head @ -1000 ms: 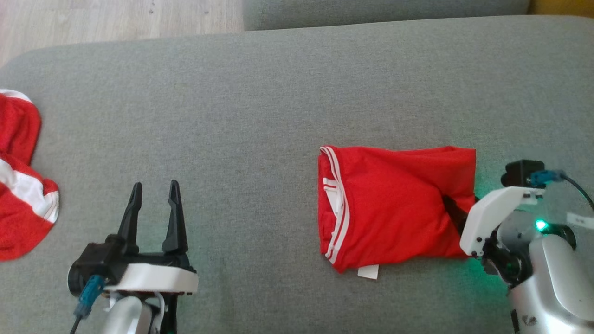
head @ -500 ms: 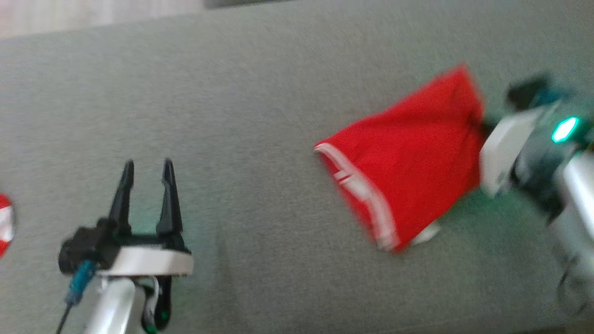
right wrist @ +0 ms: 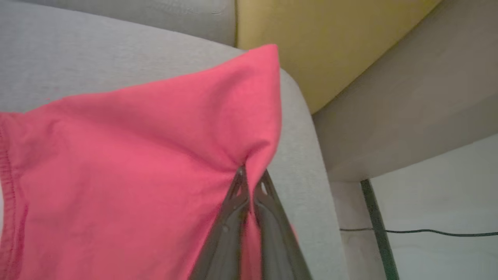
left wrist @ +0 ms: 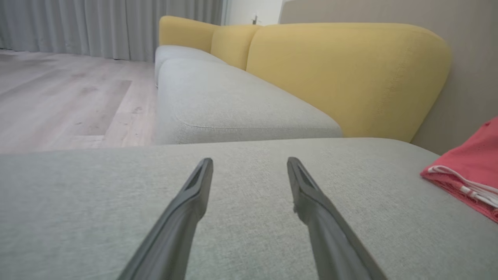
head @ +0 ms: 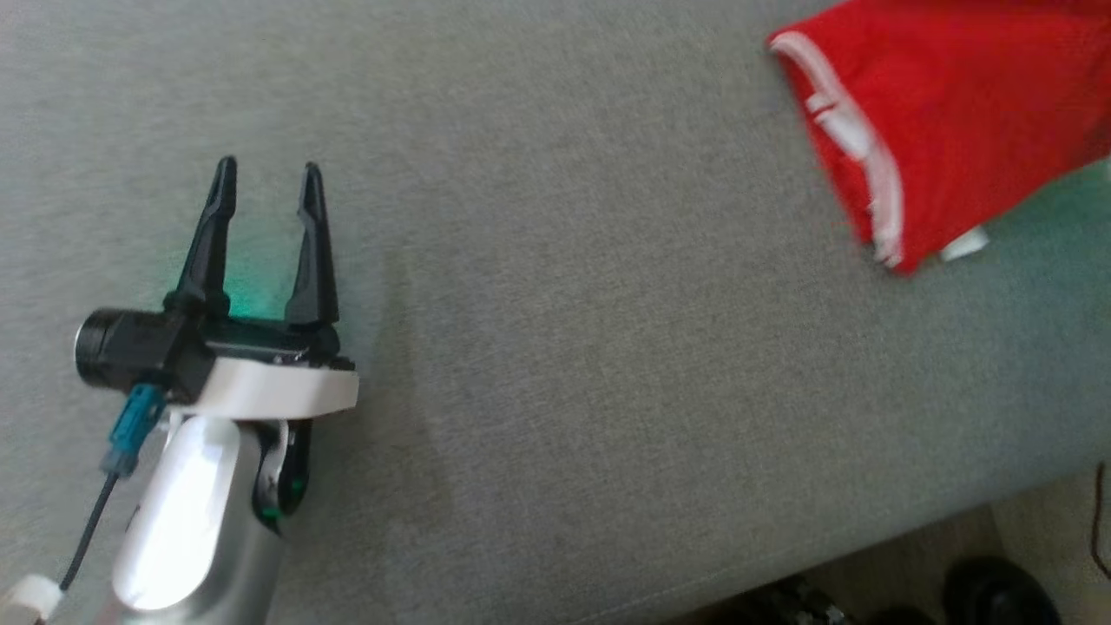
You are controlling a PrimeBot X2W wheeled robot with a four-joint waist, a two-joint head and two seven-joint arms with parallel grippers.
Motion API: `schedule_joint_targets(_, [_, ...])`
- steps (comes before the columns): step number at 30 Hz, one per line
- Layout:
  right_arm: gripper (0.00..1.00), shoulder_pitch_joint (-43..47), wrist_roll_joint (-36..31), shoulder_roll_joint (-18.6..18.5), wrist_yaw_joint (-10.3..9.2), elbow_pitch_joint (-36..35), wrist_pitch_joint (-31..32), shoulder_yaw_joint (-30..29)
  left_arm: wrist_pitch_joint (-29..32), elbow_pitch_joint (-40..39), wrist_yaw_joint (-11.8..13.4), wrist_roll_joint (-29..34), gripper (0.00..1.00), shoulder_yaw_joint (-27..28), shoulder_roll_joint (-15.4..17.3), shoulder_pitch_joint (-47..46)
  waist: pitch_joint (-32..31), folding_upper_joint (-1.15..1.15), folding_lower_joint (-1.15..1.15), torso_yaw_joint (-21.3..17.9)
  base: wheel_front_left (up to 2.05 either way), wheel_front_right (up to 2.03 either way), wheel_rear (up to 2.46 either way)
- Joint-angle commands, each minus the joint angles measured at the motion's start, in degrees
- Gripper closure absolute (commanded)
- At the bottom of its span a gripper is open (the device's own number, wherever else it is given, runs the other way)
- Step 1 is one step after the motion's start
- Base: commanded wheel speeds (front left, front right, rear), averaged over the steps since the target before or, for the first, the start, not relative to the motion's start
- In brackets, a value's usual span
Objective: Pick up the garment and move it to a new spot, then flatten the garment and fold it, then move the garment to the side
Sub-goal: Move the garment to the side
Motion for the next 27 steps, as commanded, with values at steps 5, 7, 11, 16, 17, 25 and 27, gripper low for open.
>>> schedule_joint_targets(5, [1.00,-4.6,-2.4,-3.4,0.37,4.8,-7.7,-2.9,1.1,-2.6,-0.2,1.5,0.00,0.1,1.6,-3.9,4.1,0.00,-0.01,-1.6,0.00,0.00,0.00])
schedule_joint_targets(7, [1.00,-5.3,-2.8,-3.8,0.37,7.8,-9.3,-4.0,1.3,-2.8,-0.4,1.9,0.00,-0.5,1.7,-4.5,4.5,0.00,-0.01,-1.3,0.00,0.00,0.00])
schedule_joint_targets(11, [1.00,-6.2,-2.7,-3.2,0.37,12.6,-12.0,-5.6,1.4,-2.8,-0.4,1.9,0.00,-0.8,1.9,-5.0,4.6,0.00,-0.01,-0.9,0.00,0.00,0.00])
schedule_joint_targets(16, [0.00,-6.9,-3.2,-2.4,0.37,16.5,-15.7,-6.8,1.2,-2.0,-0.3,1.4,0.00,-0.7,2.1,-4.5,3.7,0.00,-0.01,-0.1,0.00,0.00,0.00])
schedule_joint_targets(17, [0.00,-6.9,-3.6,-2.5,0.37,16.9,-16.6,-6.6,1.0,-1.8,-0.2,1.3,0.00,-0.8,1.9,-4.3,3.3,0.00,-0.01,0.1,0.00,0.00,0.00])
schedule_joint_targets(25, [0.00,-6.0,-3.1,0.0,0.37,15.9,-24.9,-3.8,-1.0,1.7,-0.1,-0.5,0.00,-0.1,0.3,-0.9,-4.2,0.00,-0.01,2.4,0.00,0.00,0.00])
schedule_joint_targets(27, [0.00,-3.8,-1.1,1.6,0.37,14.5,-26.6,-3.6,-1.4,2.9,0.0,-1.0,0.00,0.2,-0.3,0.8,-7.4,0.00,-0.01,3.5,0.00,0.00,0.00])
